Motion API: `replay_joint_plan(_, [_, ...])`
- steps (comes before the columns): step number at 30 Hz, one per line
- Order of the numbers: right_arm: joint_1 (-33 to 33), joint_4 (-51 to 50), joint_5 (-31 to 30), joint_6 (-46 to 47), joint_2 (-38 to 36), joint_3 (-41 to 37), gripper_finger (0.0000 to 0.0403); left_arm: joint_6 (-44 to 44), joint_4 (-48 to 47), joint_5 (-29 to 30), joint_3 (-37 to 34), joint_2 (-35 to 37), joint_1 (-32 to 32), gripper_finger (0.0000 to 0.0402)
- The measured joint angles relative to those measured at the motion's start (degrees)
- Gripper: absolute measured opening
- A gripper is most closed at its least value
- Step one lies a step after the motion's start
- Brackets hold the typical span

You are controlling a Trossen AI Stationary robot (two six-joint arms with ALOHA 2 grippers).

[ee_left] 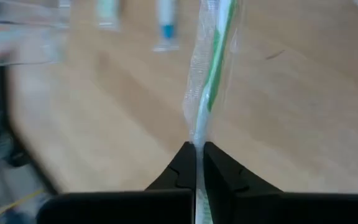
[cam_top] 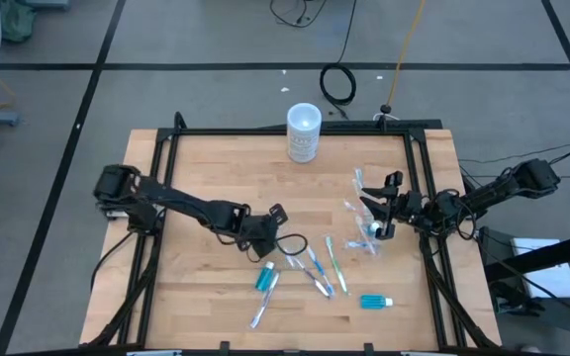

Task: Pick & Place toothbrushing station
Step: Put the left green toothbrush into the transparent organizer

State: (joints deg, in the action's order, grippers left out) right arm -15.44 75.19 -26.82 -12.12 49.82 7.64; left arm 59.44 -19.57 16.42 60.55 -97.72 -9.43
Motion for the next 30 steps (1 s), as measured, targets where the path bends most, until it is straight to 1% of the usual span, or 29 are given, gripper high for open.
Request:
replay_joint_plan(3, [0.63, -0.45, 0.3, 5.22, 0.23, 0.0, 0.0093, -1.05, 0.13, 1.34, 0.04, 3.5, -0.36, 0.0015])
replay_joint_plan(5, [1.79, -0.21, 1.75, 8.1, 1.03, 0.08, 0.0093, -0.71, 0.74, 2.54, 0.14, 4.8, -0.4, 0.0021])
replay_joint_plan(7, [3.27, -0.5, 4.83, 9.78, 2.33, 1.21, 0.0093, 1.44, 1.06, 4.53, 0.15, 5.33, -0.42, 0.0022])
replay_joint_plan(10, [5.27, -1.09, 10.72, 10.22, 5.26, 4.7, 0.0093, 6.34, 3.55, 9.94, 0.15, 5.43, -0.44, 0.0009])
replay_joint_plan(13, [6.94, -6.77, 14.75, 10.42, 8.29, 9.78, 0.0093, 10.7, 6.31, 14.93, 0.15, 5.43, -0.42, 0.0009])
replay_joint_plan(15, [8.3, -14.93, 14.88, 12.09, 10.26, 13.73, 0.0093, 13.55, 8.51, 16.63, 0.15, 5.43, -0.4, 0.0014])
replay_joint_plan(18, [10.15, -27.59, 15.02, 15.24, 12.84, 19.89, 0.0093, 18.32, 12.07, 19.42, 0.15, 5.43, -0.42, 0.0009])
replay_joint_plan(20, [10.6, -33.47, 15.76, 14.35, 14.18, 23.6, 0.0094, 21.61, 14.54, 21.4, 0.15, 5.43, -0.44, 0.0006])
replay_joint_plan(22, [10.62, -35.37, 16.94, 10.33, 15.8, 26.35, 0.0098, 23.96, 17.05, 22.84, 0.15, 5.43, -0.42, 0.0007])
replay_joint_plan(26, [10.76, -35.3, 16.32, 5.65, 18.26, 28.84, 0.012, 28.47, 21.69, 23.96, 0.15, 5.43, -0.59, 0.0015])
replay_joint_plan(28, [11.69, -35.51, 16.39, 5.18, 19.0, 28.94, 0.0136, 30.84, 23.61, 24.07, 0.15, 5.43, -0.92, 0.0011])
replay_joint_plan(30, [12.98, -35.53, 16.35, 7.14, 19.85, 28.94, 0.0154, 32.87, 25.36, 24.1, 0.15, 5.43, -1.38, 0.0006])
